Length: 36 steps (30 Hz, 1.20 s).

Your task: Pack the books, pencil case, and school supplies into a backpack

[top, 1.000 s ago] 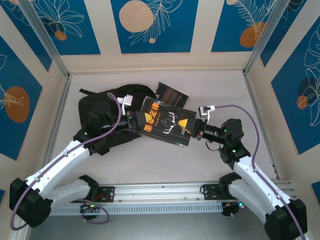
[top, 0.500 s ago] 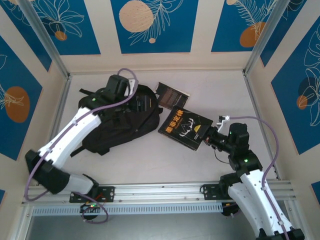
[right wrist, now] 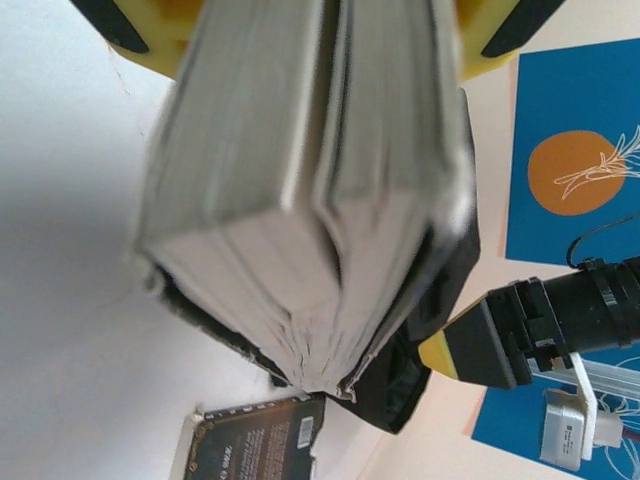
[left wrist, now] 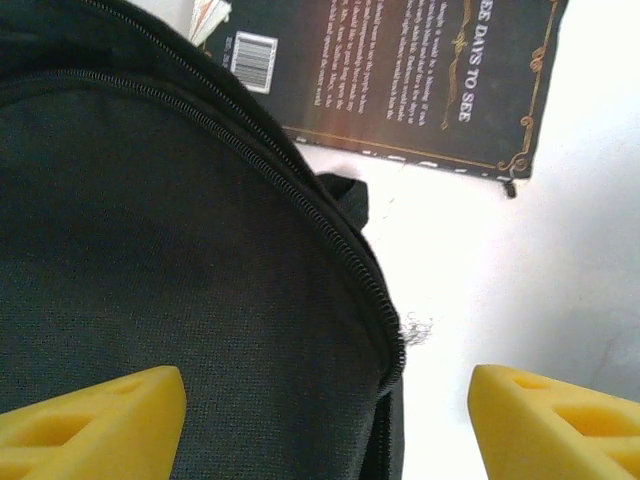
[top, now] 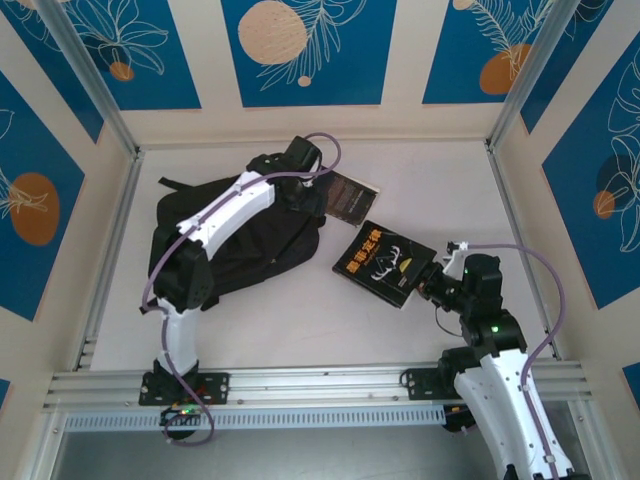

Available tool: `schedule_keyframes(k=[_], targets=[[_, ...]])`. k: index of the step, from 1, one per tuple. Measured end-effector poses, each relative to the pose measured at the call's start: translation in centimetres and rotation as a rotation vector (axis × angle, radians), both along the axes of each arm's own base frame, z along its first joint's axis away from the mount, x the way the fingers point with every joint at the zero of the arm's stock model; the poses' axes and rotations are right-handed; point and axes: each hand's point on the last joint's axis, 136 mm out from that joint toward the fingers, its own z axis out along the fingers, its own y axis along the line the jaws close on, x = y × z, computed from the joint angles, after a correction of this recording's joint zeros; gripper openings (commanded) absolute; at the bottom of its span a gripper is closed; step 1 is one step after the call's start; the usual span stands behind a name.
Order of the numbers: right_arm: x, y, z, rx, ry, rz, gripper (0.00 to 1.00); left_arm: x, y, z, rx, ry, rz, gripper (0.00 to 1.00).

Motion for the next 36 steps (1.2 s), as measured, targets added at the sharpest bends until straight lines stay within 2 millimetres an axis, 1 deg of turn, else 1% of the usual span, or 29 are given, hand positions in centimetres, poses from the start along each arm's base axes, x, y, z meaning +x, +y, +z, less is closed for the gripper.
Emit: schedule_keyframes(k=[1, 3, 5, 6, 8, 10, 12, 15, 17, 20, 21, 22, 25, 30, 33, 36], targets=[[0.0, 0.0, -0.1, 0.0, 0.0, 0.002, 0.0, 0.0, 0.0, -0.3, 0.01, 0.014, -0.001, 0.54], [0.0, 0.1, -0.7, 0.002, 0.002, 0.005, 0.0, 0.9, -0.6, -0.3, 0.006, 0.002, -0.003, 0.45], [-0.2, 0.1, -1.4, 0.002, 0.016, 0.008, 0.0, 1.6, -1.0, -0.9, 0.012, -0.002, -0.007, 0.36], [-0.2, 0.1, -1.6, 0.002, 0.023, 0.009, 0.0, 1.7, -1.0, -1.5, 0.023, 0.005, -0.011, 0.34], [-0.3, 0.1, -2.0, 0.002, 0.033, 0.011, 0.0, 1.8, -1.0, -2.2, 0.035, 0.015, -0.015, 0.35], [-0.4, 0.2, -2.2, 0.007, 0.039, 0.015, 0.0, 1.9, -1.1, -2.7, 0.042, 0.021, -0.019, 0.41], [-0.4, 0.3, -2.1, 0.012, 0.036, 0.021, 0.0, 2.3, -1.4, -2.7, 0.039, 0.017, -0.018, 0.41], [-0.5, 0.5, -2.2, 0.022, 0.041, 0.027, 0.0, 2.8, -1.6, -2.5, 0.038, 0.004, -0.014, 0.36], [-0.6, 0.6, -2.2, 0.028, 0.043, 0.031, 0.0, 3.0, -1.6, -2.6, 0.044, 0.002, -0.011, 0.29], [-0.6, 0.6, -2.1, 0.035, 0.042, 0.034, 0.0, 3.0, -1.5, -3.0, 0.052, 0.007, -0.012, 0.1], [-0.6, 0.7, -2.0, 0.036, 0.041, 0.034, 0.0, 3.0, -1.5, -3.2, 0.057, 0.011, -0.017, 0.02], [-0.6, 0.6, -2.0, 0.036, 0.04, 0.033, 0.0, 3.0, -1.6, -3.4, 0.059, 0.014, -0.019, 0.0], [-0.7, 0.6, -1.9, 0.036, 0.036, 0.033, 0.0, 2.9, -1.7, -4.0, 0.063, 0.026, -0.032, 0.0], [-0.9, 0.6, -2.0, 0.031, 0.037, 0.032, 0.0, 2.5, -2.0, -3.6, 0.041, 0.032, -0.042, 0.0], [-1.1, 0.4, -2.0, 0.016, 0.035, 0.026, 0.0, 1.8, -2.5, -2.6, 0.029, 0.022, -0.058, 0.0], [-1.1, 0.1, -1.9, 0.002, 0.03, 0.013, 0.0, 0.2, -4.0, -0.7, 0.005, 0.0, -0.099, 0.0]])
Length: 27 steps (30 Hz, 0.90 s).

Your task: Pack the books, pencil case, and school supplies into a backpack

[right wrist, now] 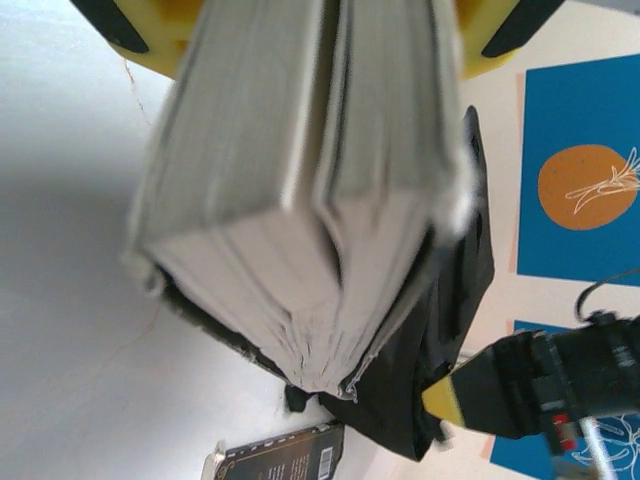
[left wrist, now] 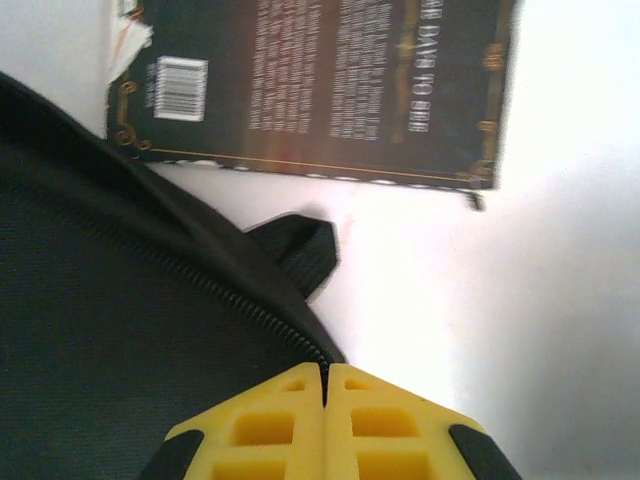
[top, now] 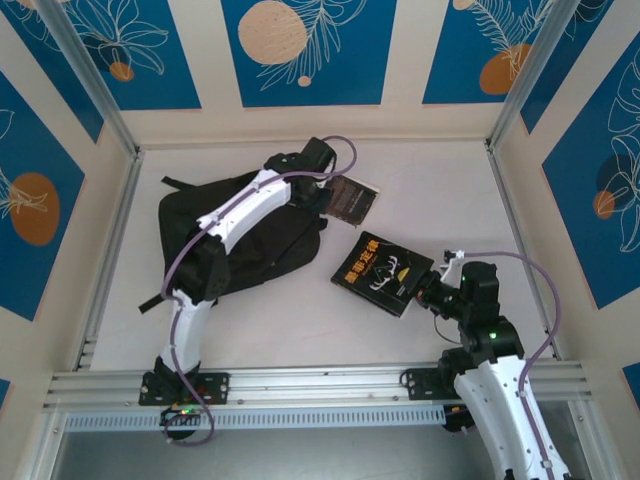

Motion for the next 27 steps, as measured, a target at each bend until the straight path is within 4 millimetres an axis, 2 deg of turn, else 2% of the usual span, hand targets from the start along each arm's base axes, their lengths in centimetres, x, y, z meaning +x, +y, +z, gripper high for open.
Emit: schedule_keyframes(k=[5, 9, 14, 19, 23, 27], targets=[[0.0, -0.5, 0.6, -0.023, -0.013, -0.023, 0.0, -4.9, -2.3, 3.1, -0.038, -0.015, -0.084, 0.0], [0.1, -0.8, 1.4, -0.045, -0.034, -0.036, 0.0, -9.0, -2.2, 5.1, -0.092, -0.008, -0.127, 0.0], [0.4, -0.9, 2.8, -0.052, -0.06, -0.04, 0.0, -12.0, 0.1, 8.4, -0.166, -0.043, -0.119, 0.0], [1.6, 0.4, 4.6, -0.025, -0.069, 0.016, 0.0, -14.2, 3.0, 11.8, -0.251, -0.107, -0.088, 0.0], [2.6, 2.0, 6.3, 0.012, -0.083, 0.069, 0.0, -15.8, 4.8, 12.7, -0.292, -0.127, -0.068, 0.0], [3.6, 3.9, 6.5, 0.063, -0.064, 0.113, 0.0, -17.1, 5.9, 12.9, -0.331, -0.132, -0.054, 0.0]])
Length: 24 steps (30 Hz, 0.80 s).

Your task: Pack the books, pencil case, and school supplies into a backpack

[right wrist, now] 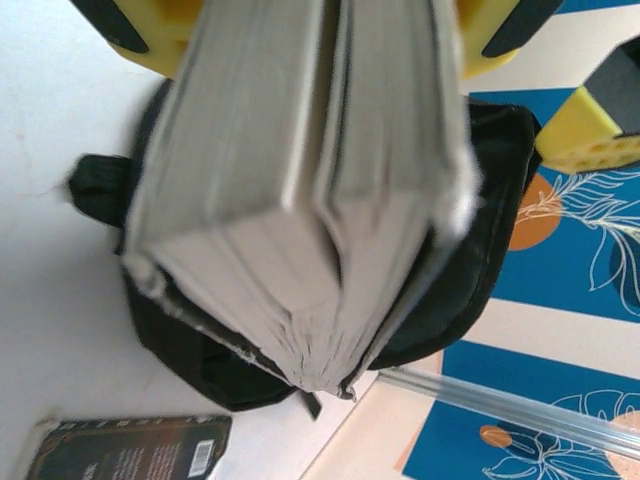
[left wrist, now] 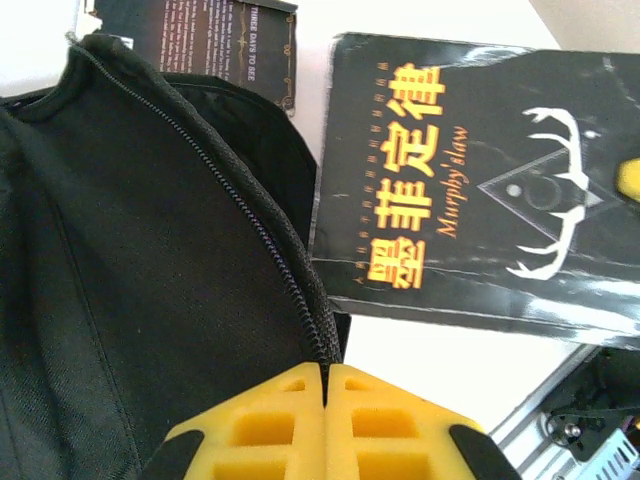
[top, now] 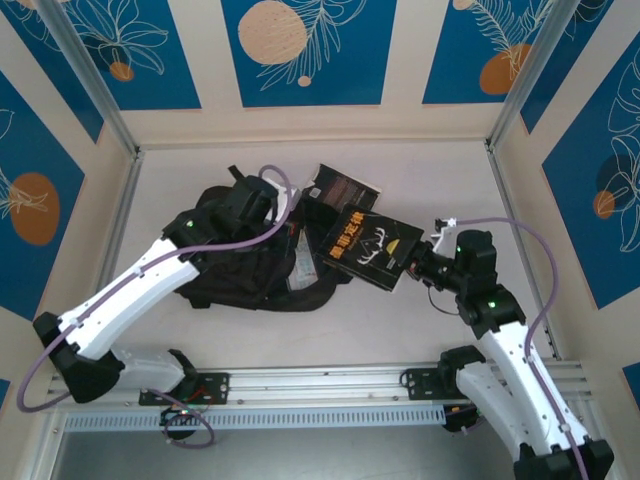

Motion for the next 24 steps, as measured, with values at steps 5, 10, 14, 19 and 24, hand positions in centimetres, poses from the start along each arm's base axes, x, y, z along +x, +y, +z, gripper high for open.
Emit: schedule_keyframes(k=[5, 10, 14, 19, 24], targets=[[1.0, 5.0, -1.2, 0.046, 0.094, 0.121, 0.0, -0.4, 0.9, 0.3, -0.017, 0.002, 0.022, 0.15], [0.7, 8.7, -0.9, 0.103, 0.133, 0.201, 0.0, 0.2, 2.0, 0.0, 0.004, 0.024, 0.07, 0.63], [0.7, 9.3, 0.6, 0.16, 0.116, 0.203, 0.0, 1.1, 3.0, 0.9, 0.033, 0.002, 0.11, 0.9], [0.6, 9.3, 2.4, 0.208, 0.077, 0.201, 0.0, 2.4, 3.8, 1.9, 0.052, -0.03, 0.145, 0.93], [0.5, 9.5, 2.8, 0.224, 0.067, 0.207, 0.0, 4.4, 4.7, 0.4, 0.126, -0.028, 0.19, 0.87]])
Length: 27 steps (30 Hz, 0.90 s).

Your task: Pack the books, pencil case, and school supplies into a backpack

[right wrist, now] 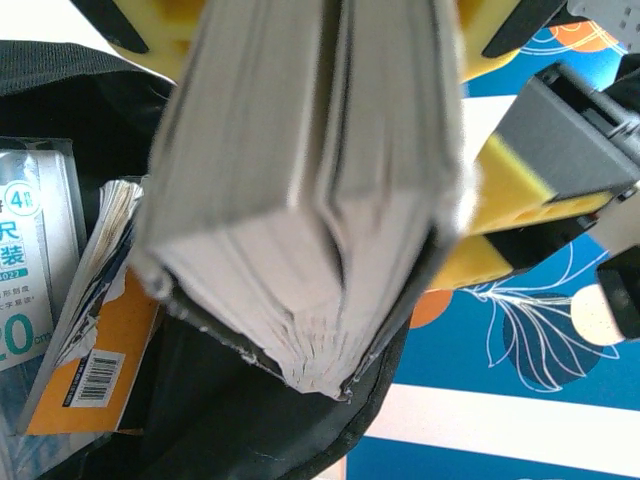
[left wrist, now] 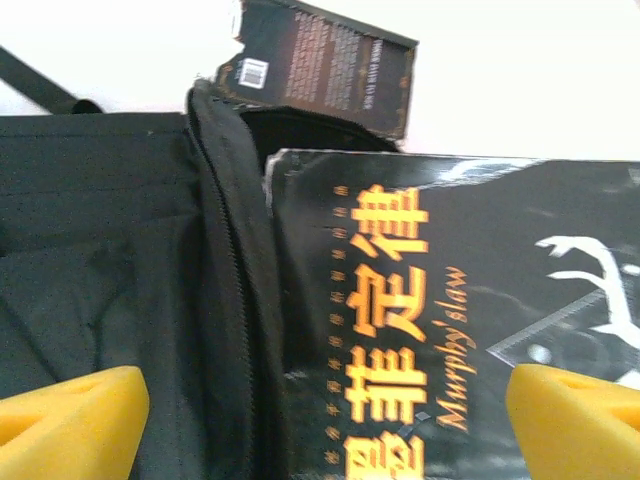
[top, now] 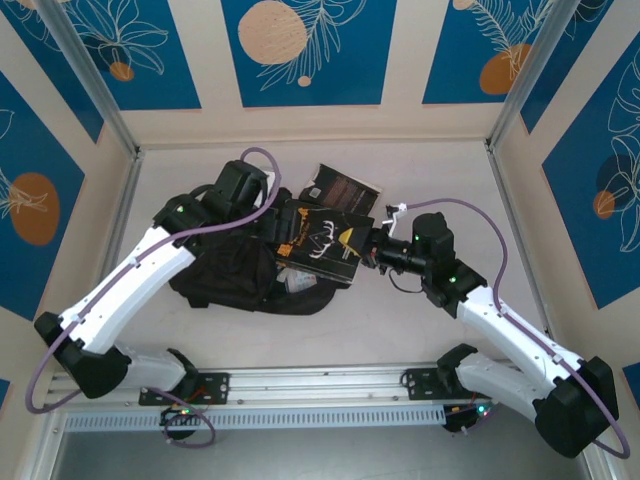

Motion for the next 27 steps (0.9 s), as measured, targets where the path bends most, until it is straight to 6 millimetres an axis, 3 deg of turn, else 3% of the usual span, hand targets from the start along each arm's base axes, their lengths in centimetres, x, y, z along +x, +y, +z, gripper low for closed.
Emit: schedule_keyframes(k=[5, 7, 9, 12, 15, 19, 27], targets=[[-0.1, 0.1, -0.3, -0.001, 0.008, 0.003, 0.0, 1.3, 1.2, -1.9, 0.022, 0.035, 0.034, 0.73], [-0.2, 0.1, -0.4, -0.002, 0.009, 0.003, 0.0, 1.6, 1.1, -2.7, 0.017, 0.055, 0.031, 0.6], [-0.2, 0.1, -0.4, -0.002, 0.009, 0.003, 0.0, 2.0, 0.5, -3.6, 0.004, 0.082, 0.022, 0.42], [-0.2, 0.0, -0.4, -0.002, 0.006, 0.001, 0.0, 2.4, -0.2, -5.3, -0.026, 0.135, 0.007, 0.02], [-0.3, -0.4, -0.8, -0.012, 0.006, -0.009, 0.0, 2.7, -0.9, -6.3, -0.056, 0.178, -0.007, 0.0], [-0.4, -1.2, -1.6, -0.049, 0.002, -0.031, 0.0, 2.7, -0.8, -5.6, -0.072, 0.171, -0.017, 0.0], [-0.1, -1.6, -5.0, -0.118, 0.048, -0.045, 0.0, 1.7, 1.5, 0.5, -0.086, 0.027, 0.01, 0.0]])
